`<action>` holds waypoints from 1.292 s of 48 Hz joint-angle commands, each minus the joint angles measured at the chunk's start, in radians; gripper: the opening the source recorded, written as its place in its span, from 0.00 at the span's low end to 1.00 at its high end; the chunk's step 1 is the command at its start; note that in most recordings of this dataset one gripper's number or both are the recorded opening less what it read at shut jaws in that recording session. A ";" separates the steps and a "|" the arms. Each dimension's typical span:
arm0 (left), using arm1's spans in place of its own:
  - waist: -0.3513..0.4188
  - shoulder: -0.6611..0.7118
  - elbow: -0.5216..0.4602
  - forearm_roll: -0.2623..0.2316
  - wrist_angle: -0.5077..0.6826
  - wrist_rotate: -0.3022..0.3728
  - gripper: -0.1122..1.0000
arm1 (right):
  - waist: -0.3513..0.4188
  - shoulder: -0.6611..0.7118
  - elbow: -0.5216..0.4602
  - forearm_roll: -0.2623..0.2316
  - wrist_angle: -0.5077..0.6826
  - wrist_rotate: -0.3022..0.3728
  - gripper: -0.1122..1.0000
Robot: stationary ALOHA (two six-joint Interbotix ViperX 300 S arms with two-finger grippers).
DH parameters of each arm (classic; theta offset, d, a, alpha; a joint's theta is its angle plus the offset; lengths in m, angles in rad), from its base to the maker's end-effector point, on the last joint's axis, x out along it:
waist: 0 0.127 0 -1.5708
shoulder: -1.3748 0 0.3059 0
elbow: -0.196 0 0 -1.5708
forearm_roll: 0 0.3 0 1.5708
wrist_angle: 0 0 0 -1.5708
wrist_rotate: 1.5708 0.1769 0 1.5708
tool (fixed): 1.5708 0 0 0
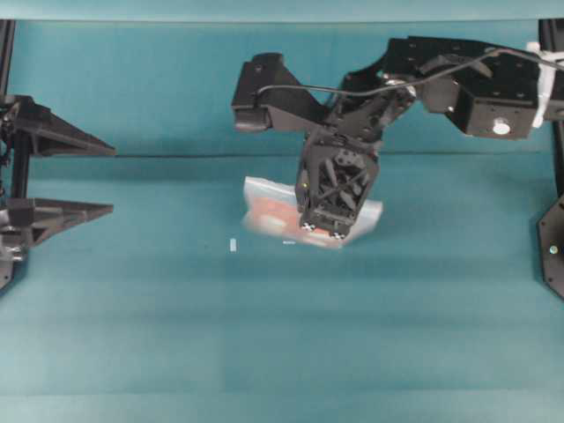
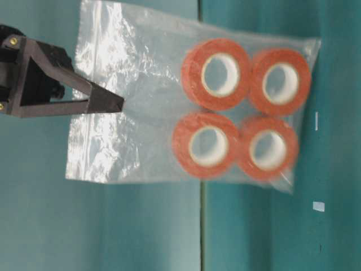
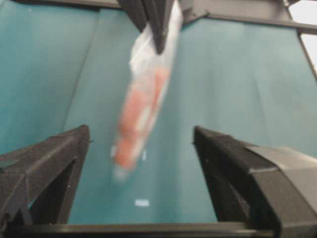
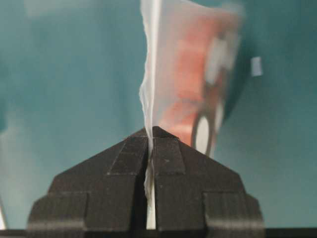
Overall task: Hand over the clear zip bag and make it stand upright.
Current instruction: 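Lift the bag and rotate it to hang vertically with the right gripper, then hold the bag upright above the table with the right gripper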
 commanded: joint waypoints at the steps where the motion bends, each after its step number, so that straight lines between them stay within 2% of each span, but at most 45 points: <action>1: 0.003 0.006 -0.009 0.000 -0.009 0.000 0.92 | 0.009 -0.002 -0.031 -0.020 0.012 -0.041 0.10; 7: 0.003 0.005 -0.005 0.000 -0.009 -0.002 0.93 | 0.009 0.011 -0.035 -0.031 0.014 -0.066 0.10; 25: 0.003 0.006 -0.005 0.000 -0.006 -0.003 0.93 | 0.017 0.041 -0.078 -0.041 0.011 -0.084 0.11; 43: 0.011 0.006 -0.003 0.000 -0.006 -0.003 0.93 | 0.017 0.044 -0.080 -0.083 0.017 -0.173 0.11; 62: 0.014 0.005 -0.003 0.000 -0.006 -0.003 0.93 | 0.026 0.048 -0.092 -0.083 0.023 -0.229 0.11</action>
